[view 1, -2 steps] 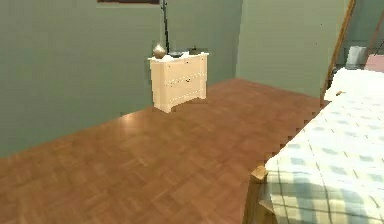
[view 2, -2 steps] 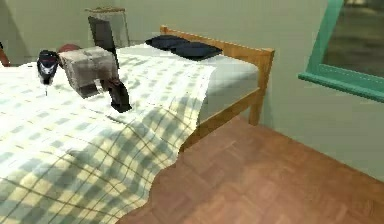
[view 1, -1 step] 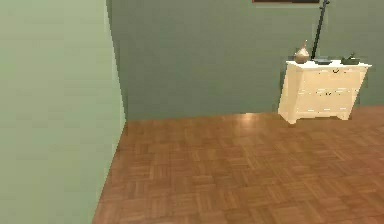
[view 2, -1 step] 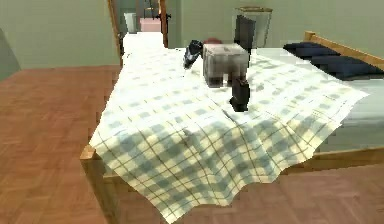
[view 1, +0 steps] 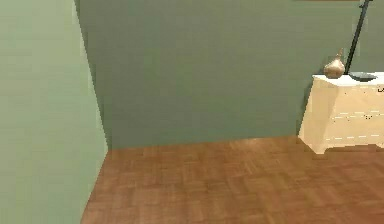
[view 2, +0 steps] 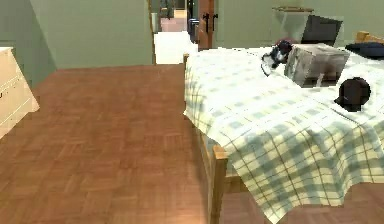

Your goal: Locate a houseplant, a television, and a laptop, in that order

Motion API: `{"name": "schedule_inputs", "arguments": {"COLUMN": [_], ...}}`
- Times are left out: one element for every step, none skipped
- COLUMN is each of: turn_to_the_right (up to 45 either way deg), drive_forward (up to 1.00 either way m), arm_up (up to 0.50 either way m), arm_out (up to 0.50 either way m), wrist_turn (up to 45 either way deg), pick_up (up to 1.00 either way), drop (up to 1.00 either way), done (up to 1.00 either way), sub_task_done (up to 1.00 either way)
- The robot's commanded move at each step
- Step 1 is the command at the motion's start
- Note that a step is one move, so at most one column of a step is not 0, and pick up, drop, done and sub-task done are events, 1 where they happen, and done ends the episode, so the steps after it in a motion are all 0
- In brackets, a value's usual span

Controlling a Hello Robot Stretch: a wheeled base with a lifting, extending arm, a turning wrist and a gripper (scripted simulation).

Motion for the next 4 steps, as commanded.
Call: {"name": "schedule_inputs", "arguments": {"turn_to_the_right": [42.0, 0.0, 39.0, 0.0], "drive_forward": [0.00, 0.50, 0.00, 1.00], "arm_up": [0.00, 0.00, 0.00, 0.00], "arm_out": [0.00, 0.00, 0.00, 0.00], "wrist_turn": [0.0, 0.0, 0.0, 0.0], "pick_up": [0.00, 0.00, 0.00, 0.00], "drop": [0.00, 0.00, 0.00, 0.00], "done": [0.00, 0.00, 0.00, 0.00], "sub_task_done": [0.00, 0.00, 0.00, 0.00]}}
